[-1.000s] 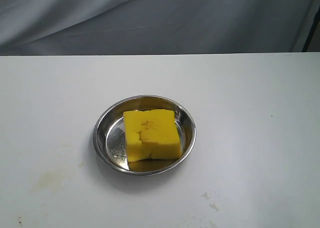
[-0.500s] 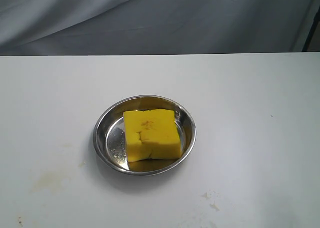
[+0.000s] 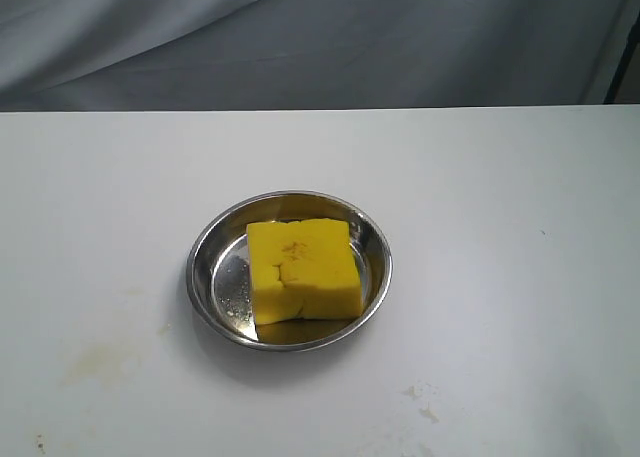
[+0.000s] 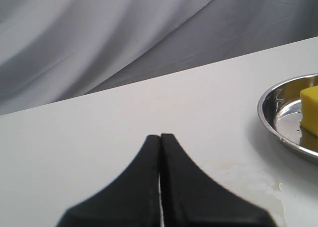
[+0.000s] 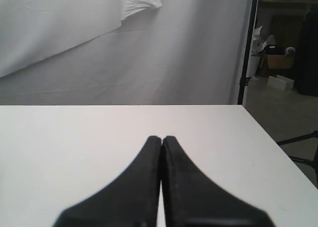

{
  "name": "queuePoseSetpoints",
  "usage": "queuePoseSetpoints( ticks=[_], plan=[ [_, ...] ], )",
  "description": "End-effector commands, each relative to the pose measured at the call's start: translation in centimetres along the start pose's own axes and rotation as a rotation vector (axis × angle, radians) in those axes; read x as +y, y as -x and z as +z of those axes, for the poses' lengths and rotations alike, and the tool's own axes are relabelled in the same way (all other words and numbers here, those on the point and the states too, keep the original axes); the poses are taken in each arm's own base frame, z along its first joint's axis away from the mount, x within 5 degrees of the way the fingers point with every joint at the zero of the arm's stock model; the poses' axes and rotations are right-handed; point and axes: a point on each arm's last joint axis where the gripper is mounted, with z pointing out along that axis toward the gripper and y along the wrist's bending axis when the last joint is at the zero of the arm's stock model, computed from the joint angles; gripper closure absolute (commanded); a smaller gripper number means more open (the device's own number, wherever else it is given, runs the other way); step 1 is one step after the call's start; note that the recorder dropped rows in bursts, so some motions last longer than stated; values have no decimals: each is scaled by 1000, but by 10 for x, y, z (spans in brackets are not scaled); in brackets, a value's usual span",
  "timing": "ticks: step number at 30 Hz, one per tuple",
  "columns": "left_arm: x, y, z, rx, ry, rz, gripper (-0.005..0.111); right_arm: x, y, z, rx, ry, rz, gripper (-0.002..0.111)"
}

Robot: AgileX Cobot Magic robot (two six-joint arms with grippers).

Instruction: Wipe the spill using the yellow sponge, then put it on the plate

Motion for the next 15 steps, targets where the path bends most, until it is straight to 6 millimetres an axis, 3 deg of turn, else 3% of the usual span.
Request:
queuePoseSetpoints(
  ticks=[1,8,15],
  plan=[
    [0,1,0,-8,-1,-10,107,-1,0,0,-20,-13,-12,108],
    [0,1,0,-8,-1,-10,107,-1,-1,0,-6,-17,-54,108],
    [0,1,0,-8,-1,-10,107,-1,-16,-1,156,-8,-53,108]
  ],
)
